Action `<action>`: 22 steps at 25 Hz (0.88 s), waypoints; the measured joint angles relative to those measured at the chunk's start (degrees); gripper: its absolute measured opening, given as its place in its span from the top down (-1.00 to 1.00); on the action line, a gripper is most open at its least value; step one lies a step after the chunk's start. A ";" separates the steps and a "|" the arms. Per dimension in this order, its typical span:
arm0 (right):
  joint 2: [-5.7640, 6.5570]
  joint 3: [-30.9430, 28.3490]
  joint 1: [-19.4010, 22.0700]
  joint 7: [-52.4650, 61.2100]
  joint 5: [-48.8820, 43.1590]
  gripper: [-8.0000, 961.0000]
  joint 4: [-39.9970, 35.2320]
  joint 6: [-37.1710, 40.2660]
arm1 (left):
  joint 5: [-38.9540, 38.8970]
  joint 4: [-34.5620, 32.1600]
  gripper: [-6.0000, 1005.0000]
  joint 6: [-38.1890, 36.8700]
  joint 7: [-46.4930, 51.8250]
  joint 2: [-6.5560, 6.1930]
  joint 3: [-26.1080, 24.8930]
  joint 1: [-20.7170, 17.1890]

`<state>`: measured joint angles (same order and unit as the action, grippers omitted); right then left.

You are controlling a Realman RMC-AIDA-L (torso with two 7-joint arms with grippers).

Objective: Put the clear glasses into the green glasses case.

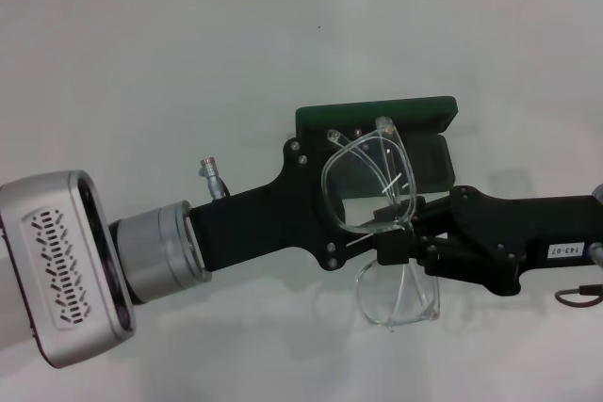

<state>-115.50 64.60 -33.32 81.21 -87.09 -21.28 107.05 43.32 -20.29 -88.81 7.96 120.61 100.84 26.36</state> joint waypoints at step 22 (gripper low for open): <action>0.29 -0.24 2.42 -0.18 -0.42 0.77 -5.62 -1.40 | -4.65 0.40 -0.06 0.12 -0.49 -0.09 -0.24 -0.52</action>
<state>-115.21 64.36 -30.91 81.03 -87.50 -26.90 105.65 38.67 -19.89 -88.69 7.47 120.52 100.60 25.84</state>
